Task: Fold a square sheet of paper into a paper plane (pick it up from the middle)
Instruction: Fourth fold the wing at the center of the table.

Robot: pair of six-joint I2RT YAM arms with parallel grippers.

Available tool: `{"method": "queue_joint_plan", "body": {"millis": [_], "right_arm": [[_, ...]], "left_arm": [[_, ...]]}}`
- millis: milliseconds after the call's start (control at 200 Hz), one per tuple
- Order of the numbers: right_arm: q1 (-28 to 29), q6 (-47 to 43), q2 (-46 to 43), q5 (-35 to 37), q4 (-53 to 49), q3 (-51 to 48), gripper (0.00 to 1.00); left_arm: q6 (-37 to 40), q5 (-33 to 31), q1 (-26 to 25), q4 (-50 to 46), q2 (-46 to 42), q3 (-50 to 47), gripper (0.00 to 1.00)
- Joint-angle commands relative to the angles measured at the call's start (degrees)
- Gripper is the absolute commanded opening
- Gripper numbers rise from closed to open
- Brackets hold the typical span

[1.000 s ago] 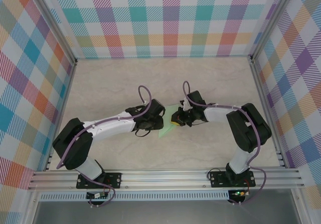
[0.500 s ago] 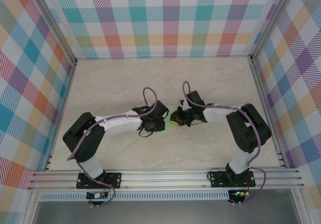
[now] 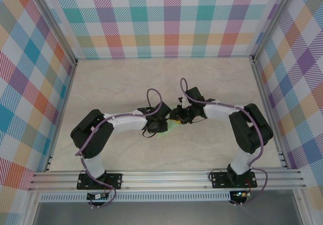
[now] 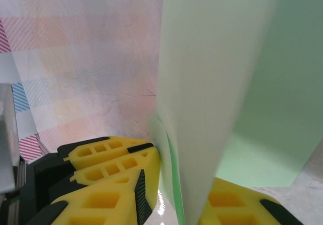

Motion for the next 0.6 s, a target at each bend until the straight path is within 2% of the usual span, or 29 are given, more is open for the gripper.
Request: {"method": "queue_joint_plan", "body": {"millis": [0, 275, 405, 520, 595], "right_arm": [[0.4, -6.2, 2.1, -3.2, -4.0, 2.8, 0.28], [0.3, -8.5, 3.7, -3.3, -6.7, 5.0, 0.16], [0.3, -7.7, 4.1, -3.0, -6.9, 5.3, 0.12], [0.4, -6.0, 3.6, -2.7, -6.5, 5.2, 0.09], [0.3, -4.7, 2.5, -1.7, -5.5, 4.5, 0.09]], "left_arm": [[0.0, -0.2, 0.5, 0.8, 1.0, 0.6, 0.15], [1.3, -1.0, 0.6, 0.4, -1.3, 0.5, 0.17], [2.7, -1.5, 0.6, 0.4, -3.6, 0.0, 0.23], [4.8, -1.7, 0.1, 2.4, -6.4, -2.6, 0.35], [6.9, -2.4, -1.1, 2.8, -7.4, -3.7, 0.36]]}}
